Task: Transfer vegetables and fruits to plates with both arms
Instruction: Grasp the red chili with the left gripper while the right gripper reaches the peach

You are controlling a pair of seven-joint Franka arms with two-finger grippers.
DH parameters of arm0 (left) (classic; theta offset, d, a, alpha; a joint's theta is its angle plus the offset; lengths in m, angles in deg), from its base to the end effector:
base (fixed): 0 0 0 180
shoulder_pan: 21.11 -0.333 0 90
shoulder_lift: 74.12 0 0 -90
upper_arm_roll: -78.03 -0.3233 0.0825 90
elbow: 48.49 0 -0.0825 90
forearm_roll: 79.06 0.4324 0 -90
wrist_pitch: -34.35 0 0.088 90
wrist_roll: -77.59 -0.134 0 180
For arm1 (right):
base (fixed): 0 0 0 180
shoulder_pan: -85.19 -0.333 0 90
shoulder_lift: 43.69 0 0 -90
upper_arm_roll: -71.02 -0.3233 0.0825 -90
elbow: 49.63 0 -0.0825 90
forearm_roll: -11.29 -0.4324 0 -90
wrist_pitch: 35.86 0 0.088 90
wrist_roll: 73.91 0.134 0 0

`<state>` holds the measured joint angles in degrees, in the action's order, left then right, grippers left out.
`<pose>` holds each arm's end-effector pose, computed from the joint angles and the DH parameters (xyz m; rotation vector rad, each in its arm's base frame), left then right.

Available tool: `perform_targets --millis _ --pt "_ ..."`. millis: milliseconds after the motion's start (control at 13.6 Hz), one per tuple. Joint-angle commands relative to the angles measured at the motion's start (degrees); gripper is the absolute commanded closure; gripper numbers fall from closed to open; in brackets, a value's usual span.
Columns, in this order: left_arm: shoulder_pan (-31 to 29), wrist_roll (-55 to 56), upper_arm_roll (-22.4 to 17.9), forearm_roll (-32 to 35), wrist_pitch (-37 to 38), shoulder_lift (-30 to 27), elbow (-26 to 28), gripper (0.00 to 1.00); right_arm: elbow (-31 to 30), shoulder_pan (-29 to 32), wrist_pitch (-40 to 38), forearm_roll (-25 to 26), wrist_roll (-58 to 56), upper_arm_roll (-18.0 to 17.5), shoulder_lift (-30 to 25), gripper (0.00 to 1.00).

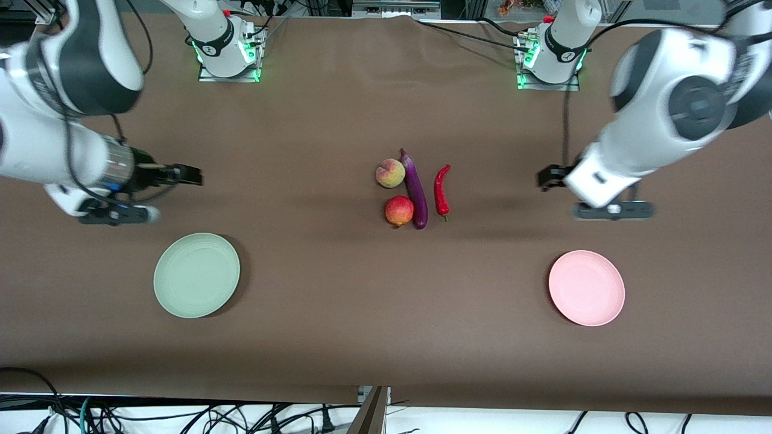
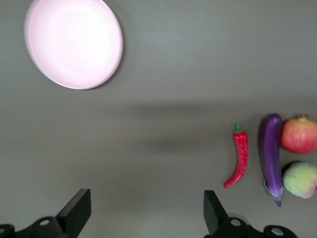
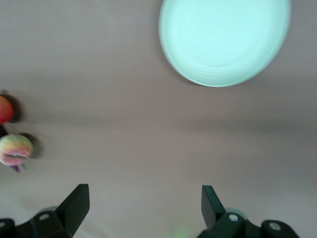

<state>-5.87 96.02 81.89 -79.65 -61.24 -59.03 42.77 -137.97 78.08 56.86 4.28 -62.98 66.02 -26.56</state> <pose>0.6275 -0.2152 0.4334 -3.0943 0.0140 0.2890 0.6521 0.1508 0.4337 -3.0189 -0.0003 0.3737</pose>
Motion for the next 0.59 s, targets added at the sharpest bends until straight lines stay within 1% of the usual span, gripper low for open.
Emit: perform_targets --millis 0,74,221,369,516 --pt "6.26 2.48 -0.7 -1.0 -2.48 5.63 -0.22 0.0 0.62 -5.88 3.07 -1.24 7.15 0.16 2.9 0.0" --pt "8.64 3.88 -0.7 -1.17 -6.41 6.51 2.4 0.0 0.62 -8.25 4.04 -2.38 9.0 0.16 4.13 0.0" --pt "11.72 6.44 -0.61 -1.17 -17.73 6.7 9.6 0.0 0.44 -11.34 6.93 -5.98 11.29 0.17 7.02 0.0" --pt "12.44 6.44 -0.26 -1.17 -26.54 7.05 15.59 0.0 0.44 -14.76 10.01 -6.17 13.4 0.16 9.66 0.0" --pt "13.93 6.71 0.18 -1.17 -35.67 9.59 20.16 0.0 0.27 -18.54 13.7 -6.17 17.52 0.25 12.56 0.0"
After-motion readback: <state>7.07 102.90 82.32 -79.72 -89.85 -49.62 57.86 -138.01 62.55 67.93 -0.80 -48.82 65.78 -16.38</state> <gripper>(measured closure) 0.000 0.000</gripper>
